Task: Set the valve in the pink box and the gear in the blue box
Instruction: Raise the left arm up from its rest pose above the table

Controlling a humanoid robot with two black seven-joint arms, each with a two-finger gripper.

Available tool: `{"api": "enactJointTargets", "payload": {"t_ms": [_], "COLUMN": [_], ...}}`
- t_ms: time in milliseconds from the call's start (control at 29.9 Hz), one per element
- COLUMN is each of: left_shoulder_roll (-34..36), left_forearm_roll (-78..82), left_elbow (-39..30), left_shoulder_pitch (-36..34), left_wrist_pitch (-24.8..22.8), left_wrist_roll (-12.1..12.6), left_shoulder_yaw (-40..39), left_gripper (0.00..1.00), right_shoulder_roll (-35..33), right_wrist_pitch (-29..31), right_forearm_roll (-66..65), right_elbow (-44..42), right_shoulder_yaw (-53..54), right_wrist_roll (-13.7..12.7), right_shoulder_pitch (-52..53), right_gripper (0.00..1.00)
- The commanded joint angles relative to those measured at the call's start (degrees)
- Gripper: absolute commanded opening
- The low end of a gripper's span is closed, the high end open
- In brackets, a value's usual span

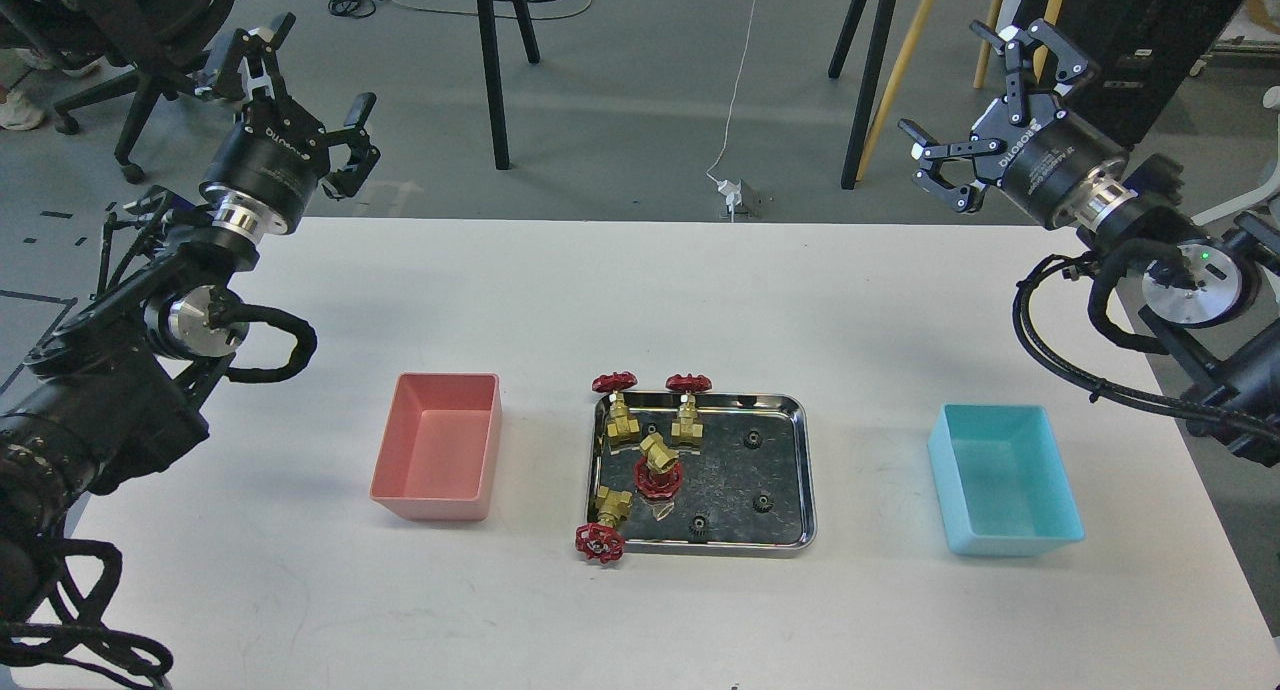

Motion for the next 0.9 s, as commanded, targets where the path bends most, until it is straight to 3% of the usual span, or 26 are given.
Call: {"api": "enactJointTargets", "payload": {"t_ms": [0,167,301,534,868], "left_shoulder_roll": [0.0,0.7,1.5,-4.4,-1.5], "left_forearm_roll": [0.1,-0.3,-1.2,-0.9,4.8], "left_elbow": [0.1,0.4,1.8,4.7,-5.7], "left_shoulder_pitch": [0.0,-0.9,-0.6,-0.3,-0.5], "left_wrist_pitch": [0.0,0.0,0.0,0.0,0.0], "left_wrist_roll": [0.0,0.0,0.0,0.0,0.0], "left_shoulder_yaw": [0.0,-0.3,-6.2,-12.3,-12.2], "left_gripper": [1.0,1.0,1.0,1.0,1.0], "right_shoulder_roll": [0.0,0.0,0.1,0.0,-0.1], "right_wrist_pitch": [0.0,0.0,0.0,0.0,0.0], "right_forearm_roll": [0.0,0.0,0.0,0.0,0.0], "right_elbow": [0.1,0.1,0.0,-0.2,-0.4], "right_shoulder_yaw": [0.2,0.2,0.2,0.3,0.6], "right_wrist_roll": [0.0,0.0,0.0,-0.2,-0.1], "right_shoulder_pitch": [0.1,0.1,0.3,0.4,0.2], "right_gripper": [0.99,0.99,0.99,0.99,0.99]}}
